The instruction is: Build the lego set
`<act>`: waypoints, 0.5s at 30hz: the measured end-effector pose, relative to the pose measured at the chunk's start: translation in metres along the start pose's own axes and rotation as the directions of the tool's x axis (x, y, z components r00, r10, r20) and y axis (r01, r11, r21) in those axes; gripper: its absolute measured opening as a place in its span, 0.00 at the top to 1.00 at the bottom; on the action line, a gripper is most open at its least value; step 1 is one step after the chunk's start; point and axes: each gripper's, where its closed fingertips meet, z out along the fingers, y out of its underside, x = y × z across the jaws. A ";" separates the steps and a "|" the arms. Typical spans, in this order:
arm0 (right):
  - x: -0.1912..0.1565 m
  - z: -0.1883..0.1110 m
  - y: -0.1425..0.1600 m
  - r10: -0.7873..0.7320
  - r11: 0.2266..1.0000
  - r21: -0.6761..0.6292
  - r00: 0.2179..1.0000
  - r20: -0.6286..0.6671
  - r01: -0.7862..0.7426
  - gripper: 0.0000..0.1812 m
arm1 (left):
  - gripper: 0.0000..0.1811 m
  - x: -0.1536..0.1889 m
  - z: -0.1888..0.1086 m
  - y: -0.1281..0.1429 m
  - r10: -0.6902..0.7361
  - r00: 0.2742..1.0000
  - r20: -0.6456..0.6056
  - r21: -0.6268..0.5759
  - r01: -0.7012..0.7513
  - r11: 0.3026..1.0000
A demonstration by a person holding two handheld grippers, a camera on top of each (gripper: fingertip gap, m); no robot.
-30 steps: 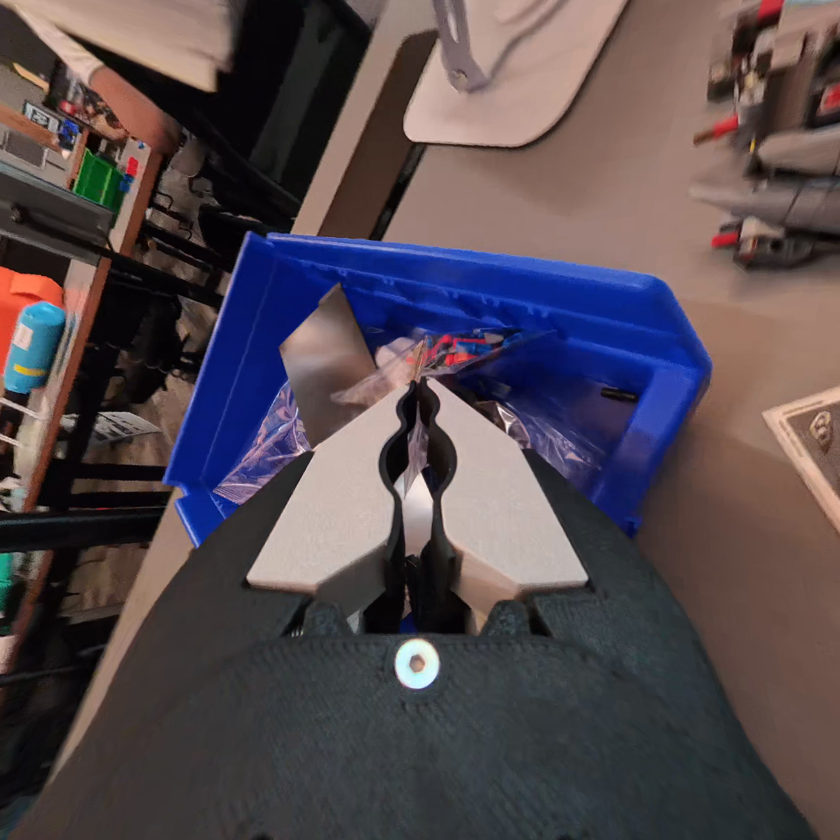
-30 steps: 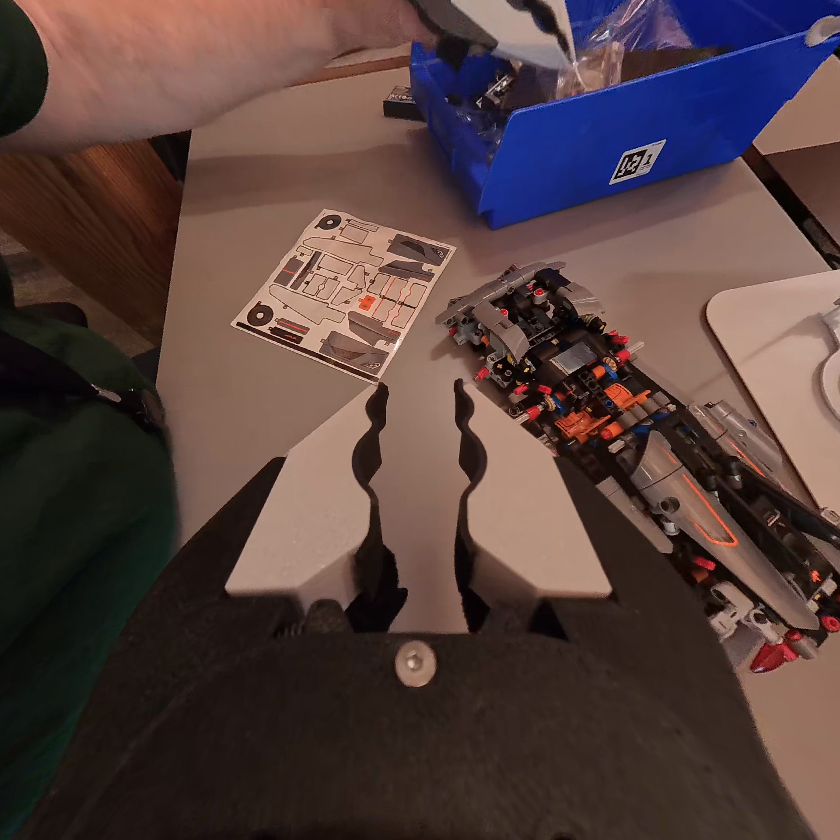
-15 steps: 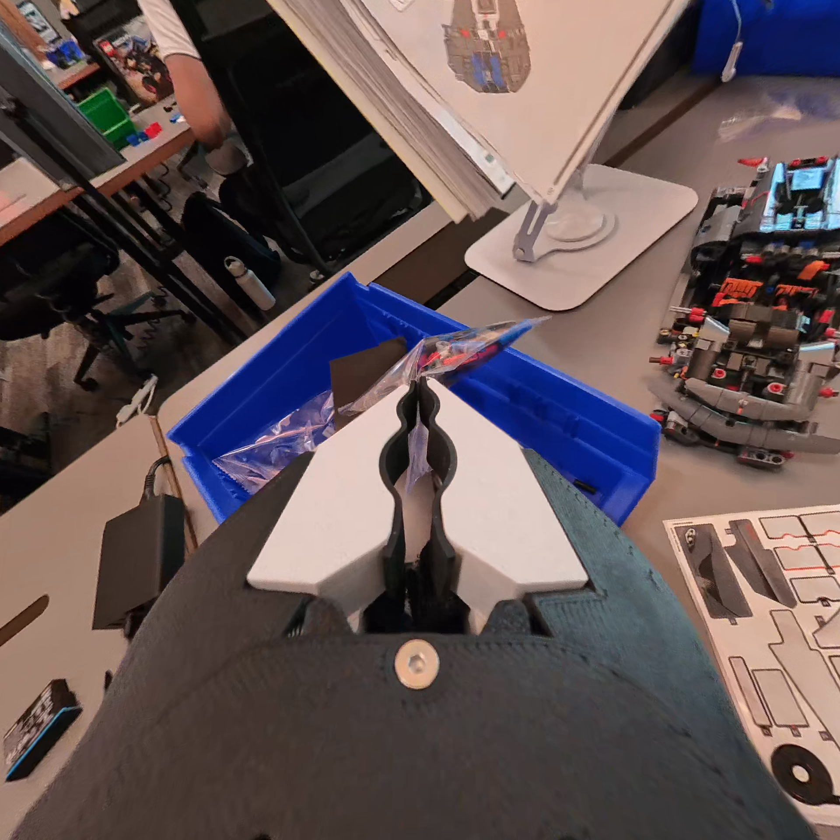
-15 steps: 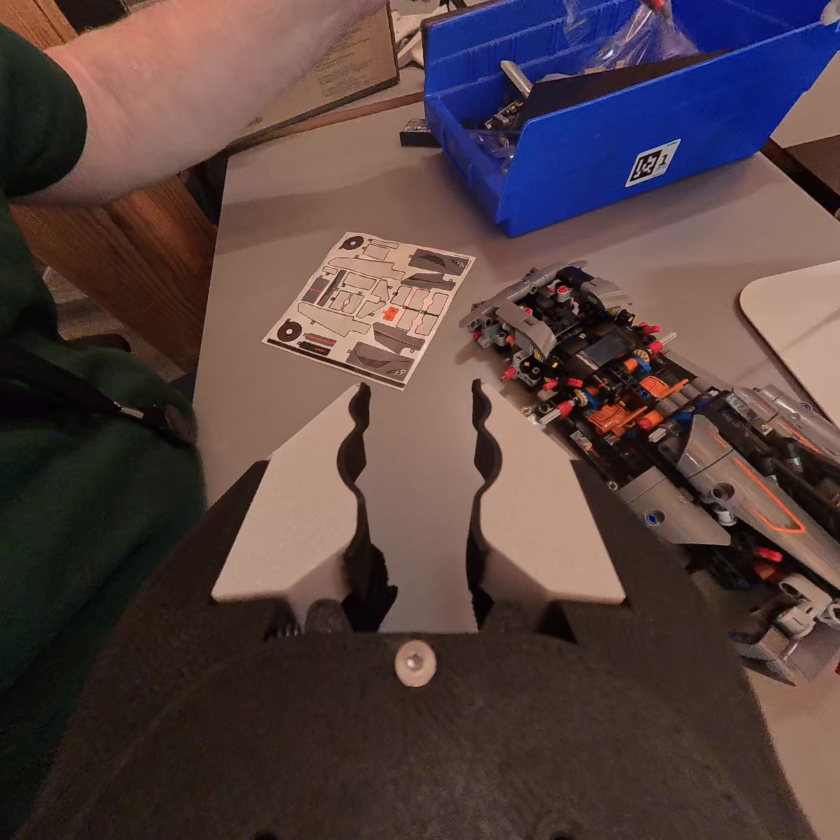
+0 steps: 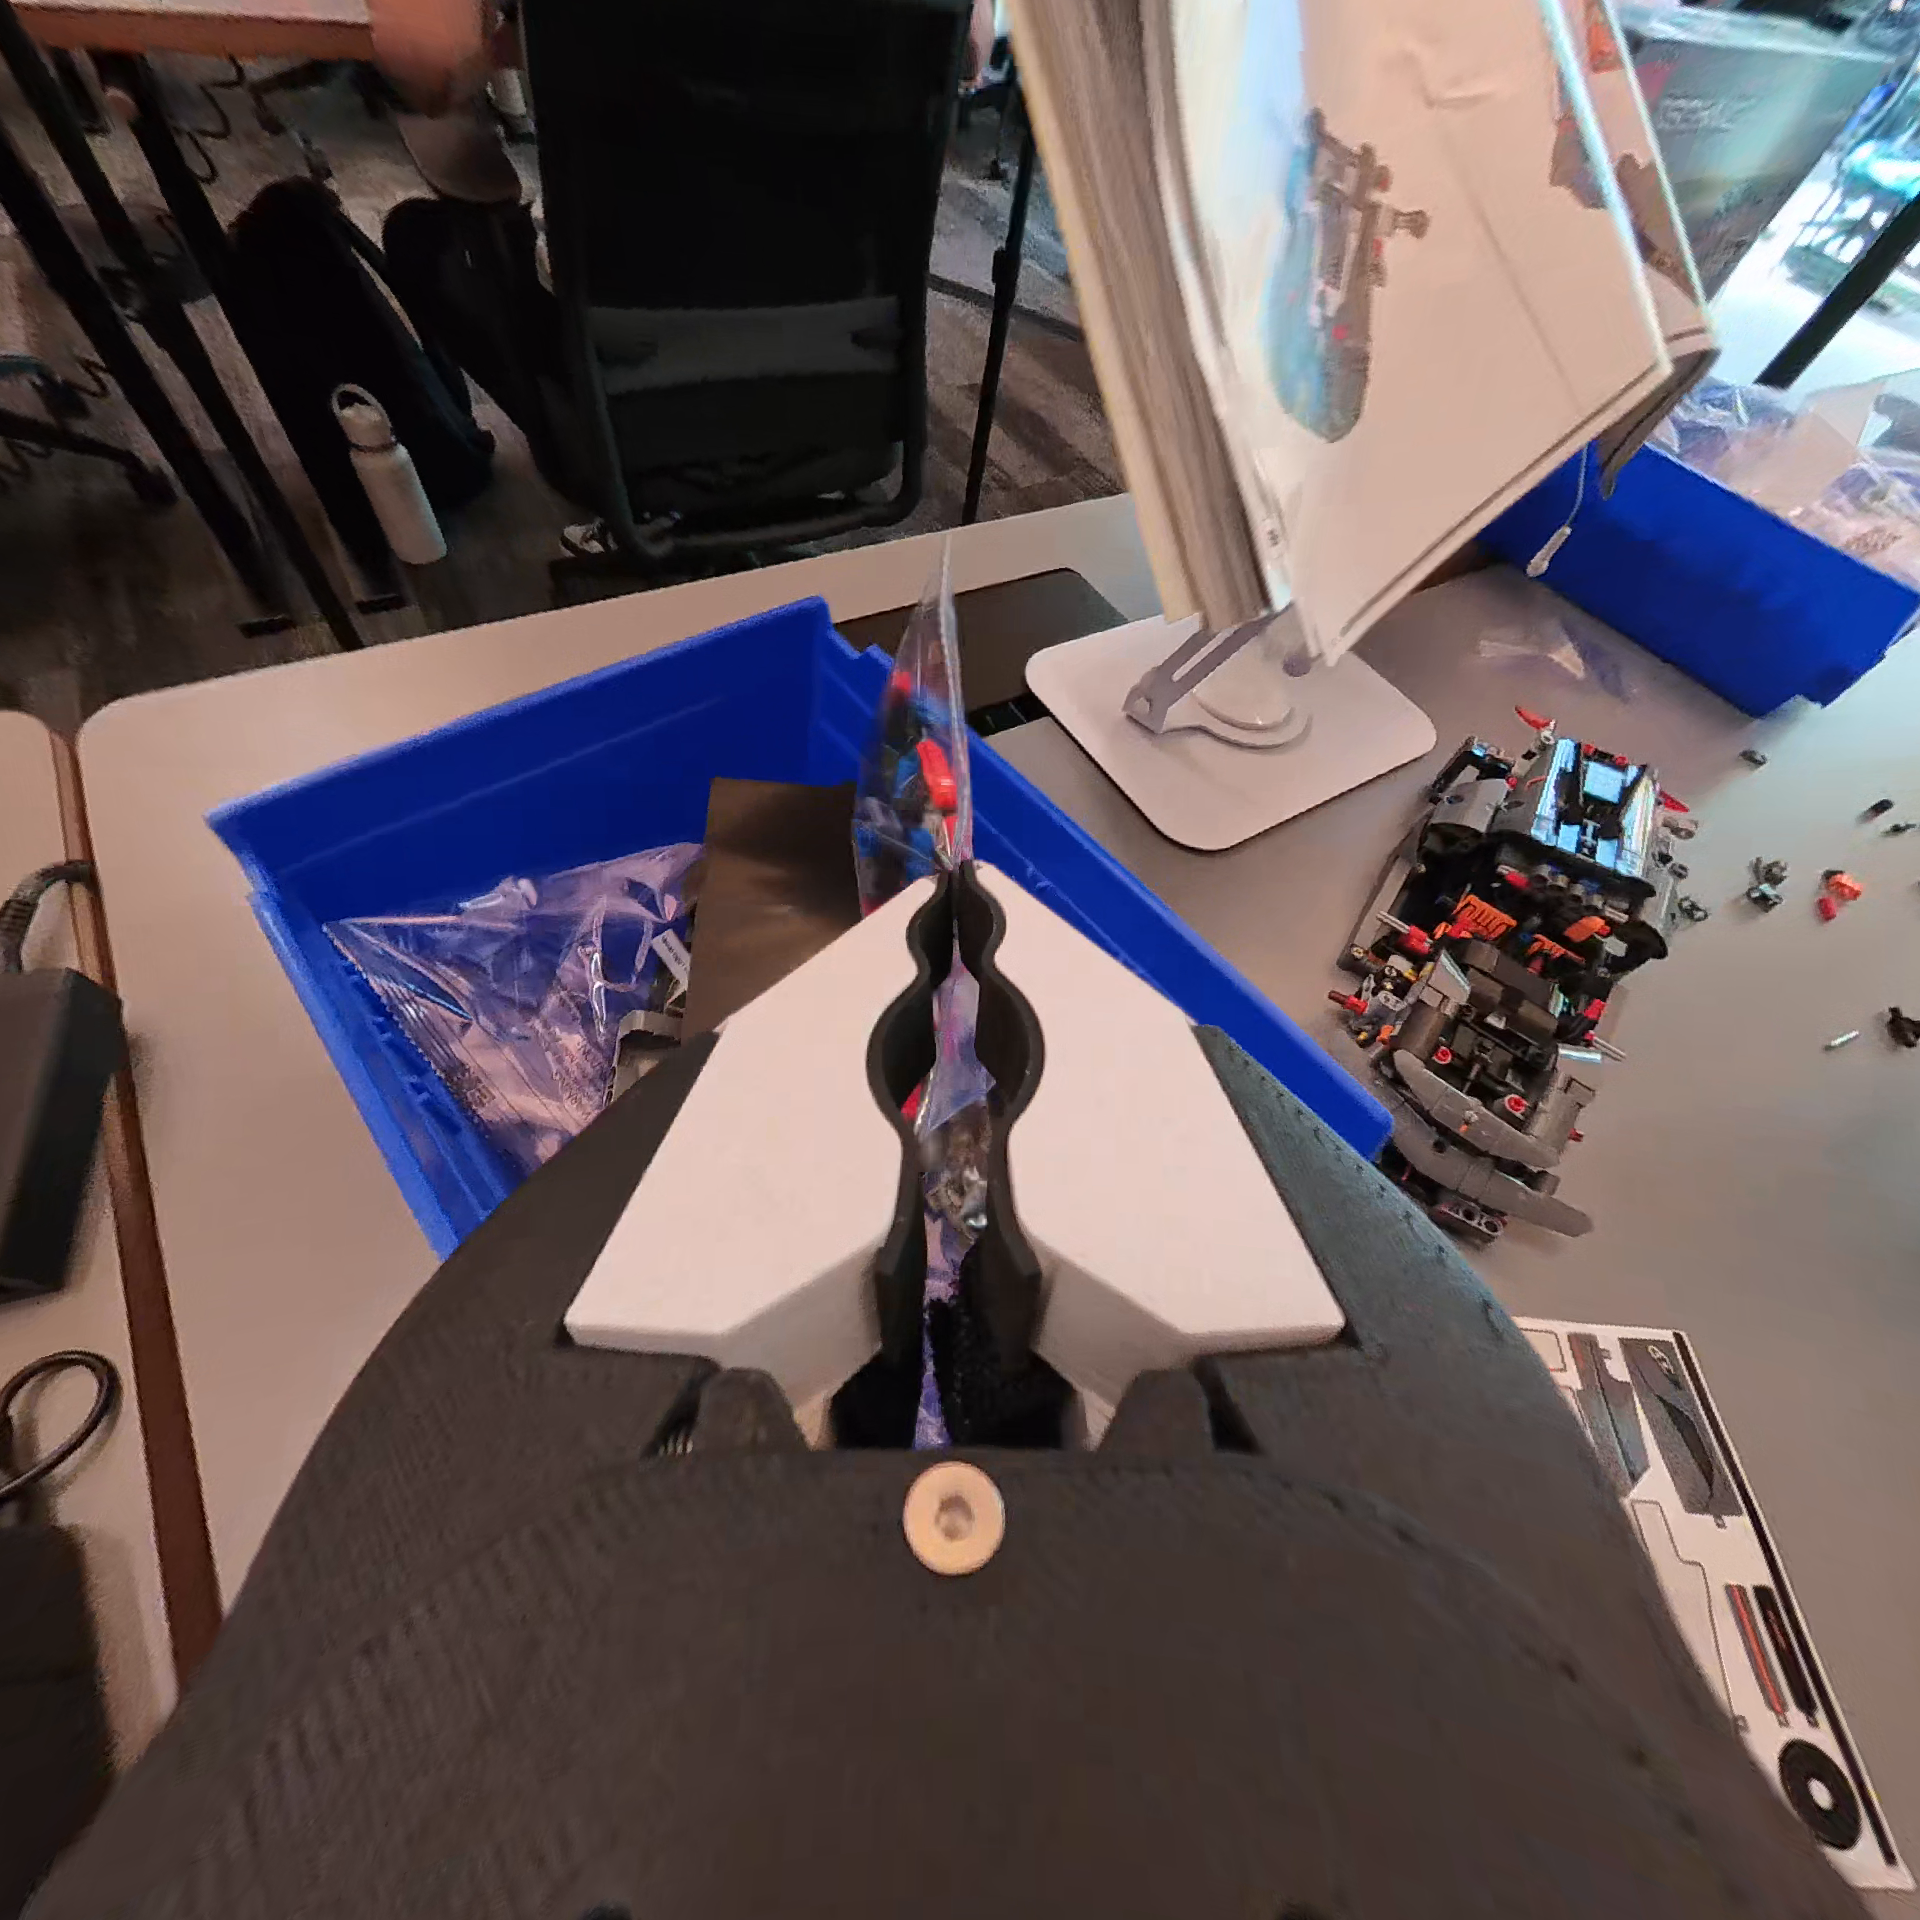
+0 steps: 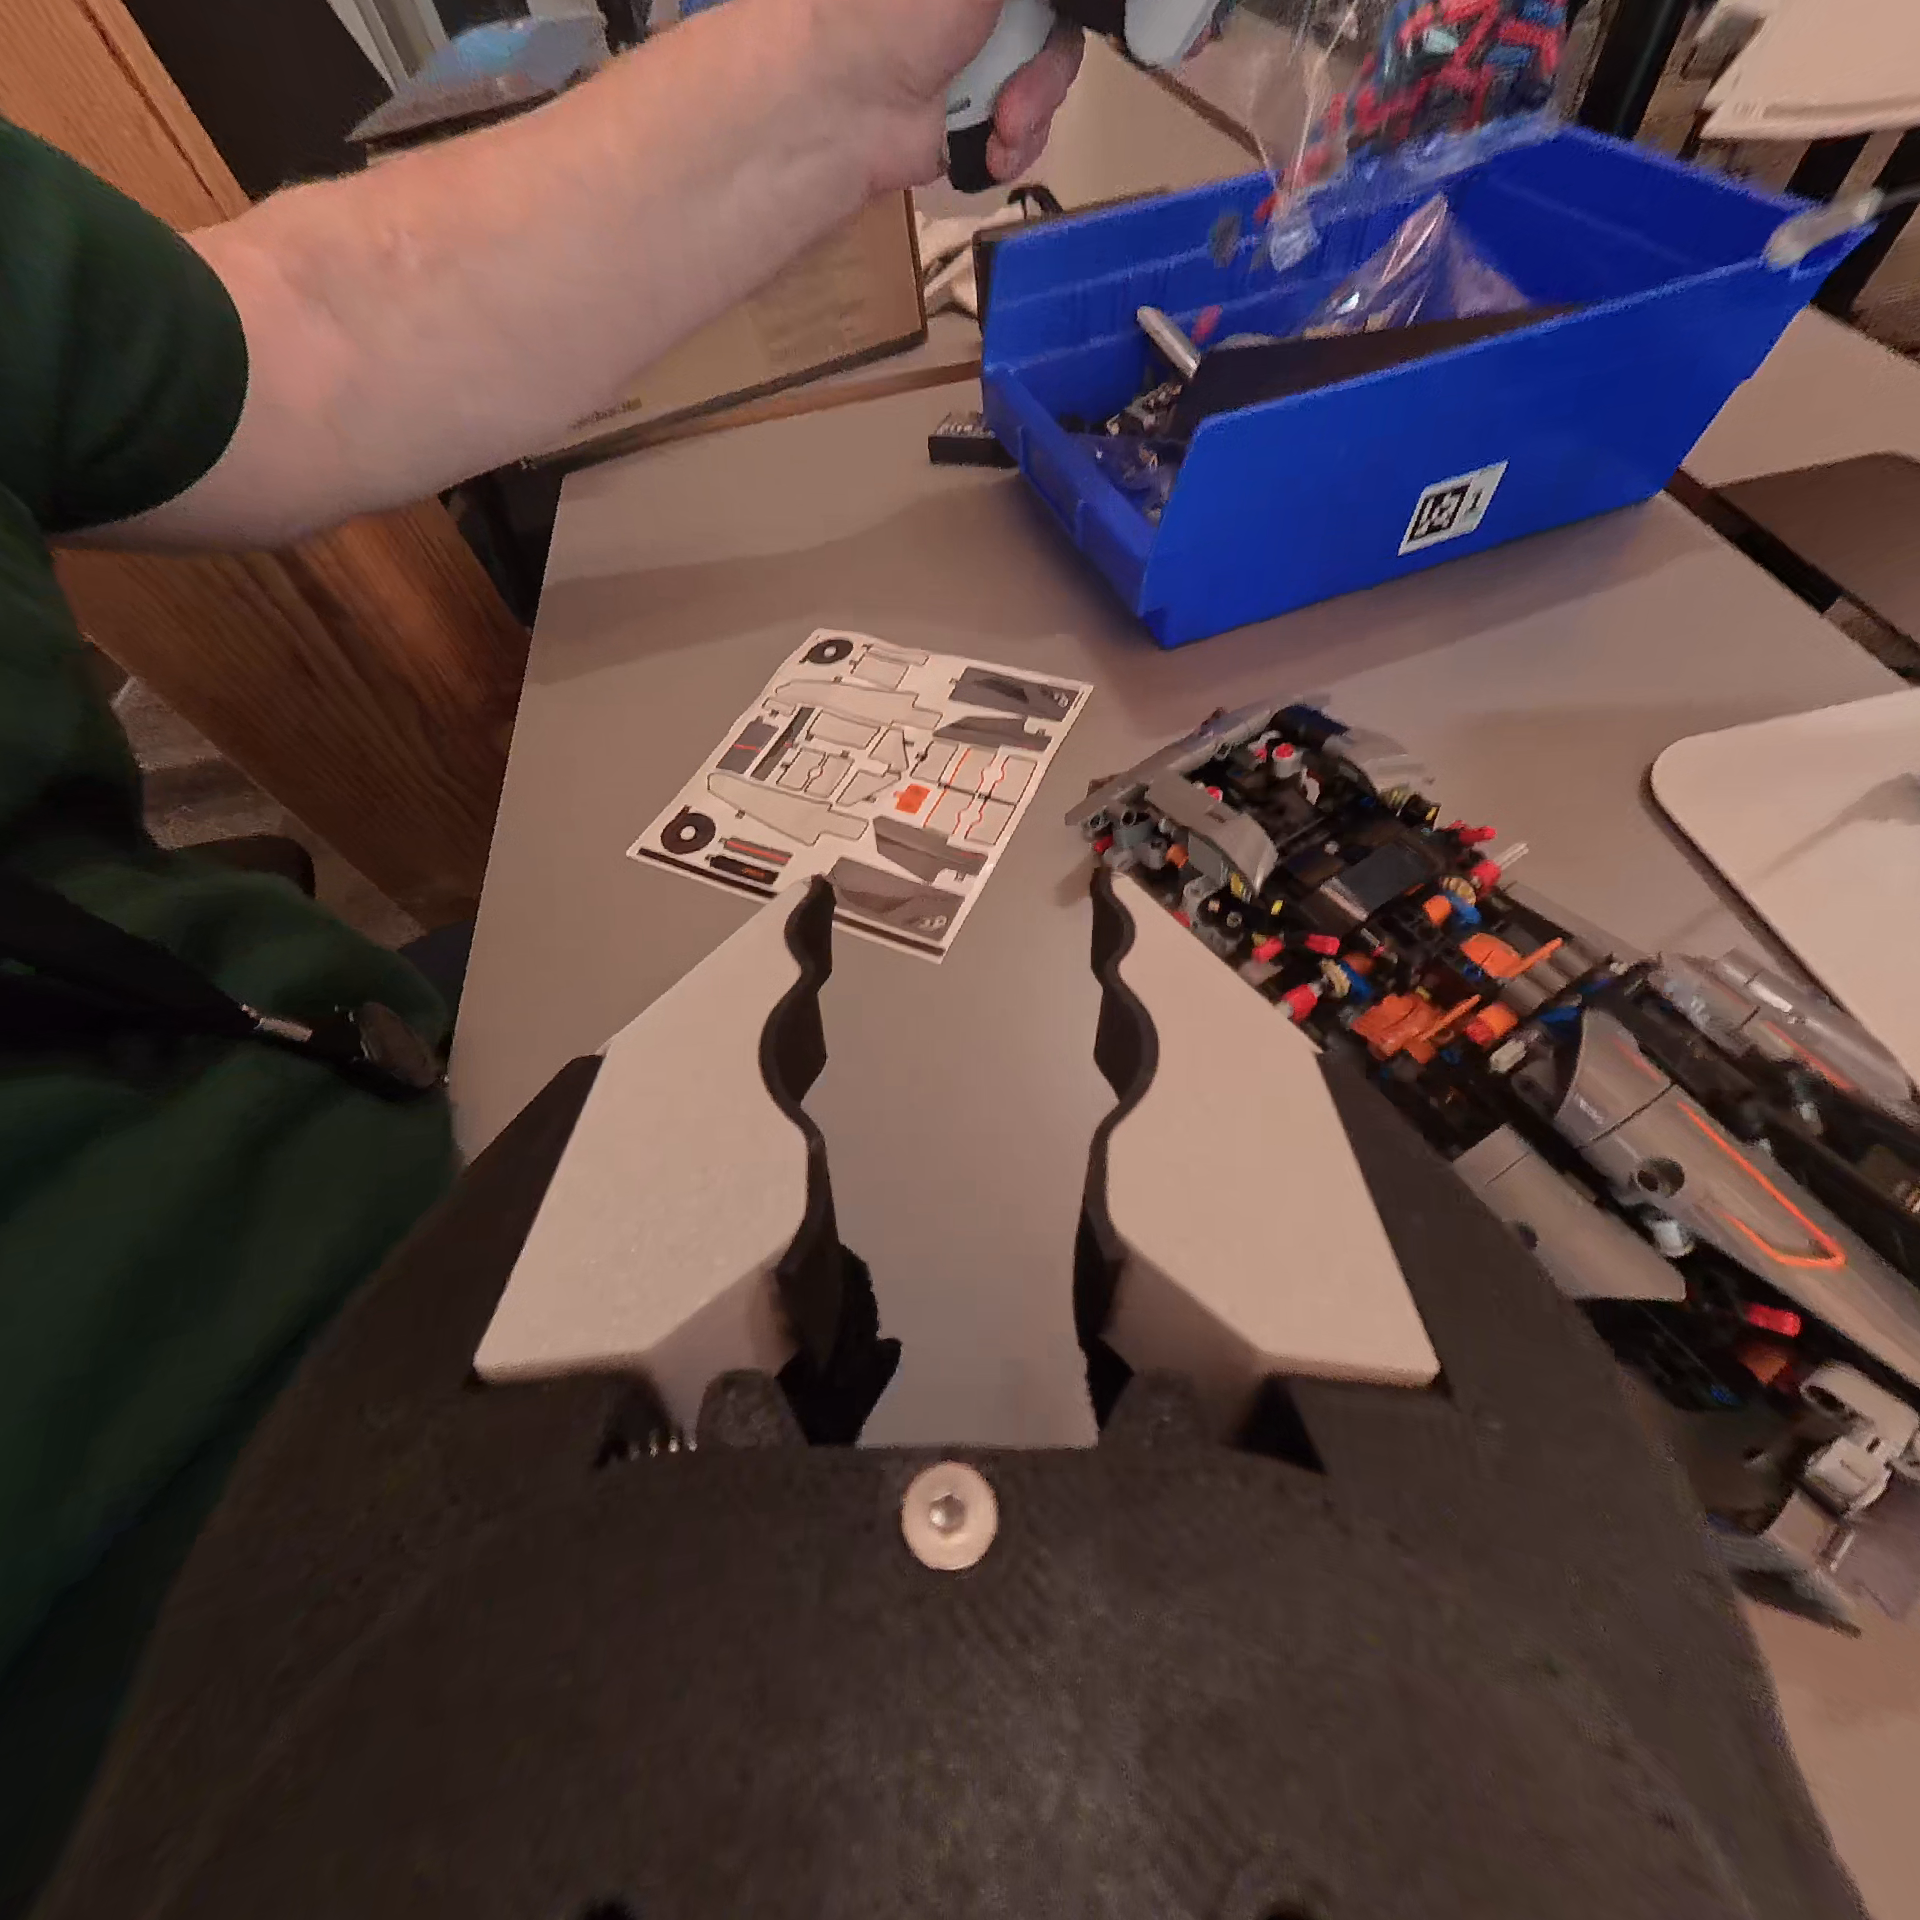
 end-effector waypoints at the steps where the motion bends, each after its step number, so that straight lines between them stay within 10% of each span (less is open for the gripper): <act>1: 0.001 0.002 -0.005 -0.015 1.000 0.013 1.000 -0.008 0.015 0.72 | 1.00 0.006 -0.002 -0.003 0.021 1.000 0.002 -0.002 -0.021 1.000; 8: 0.000 0.024 -0.031 -0.089 0.995 0.041 0.996 -0.023 0.090 0.71 | 1.00 0.014 -0.002 -0.009 0.066 0.998 0.009 -0.011 -0.065 0.998; 15: -0.012 0.038 -0.021 -0.063 0.998 0.004 0.998 0.031 0.063 0.72 | 1.00 -0.018 0.017 0.041 -0.012 0.999 0.040 -0.217 0.021 0.976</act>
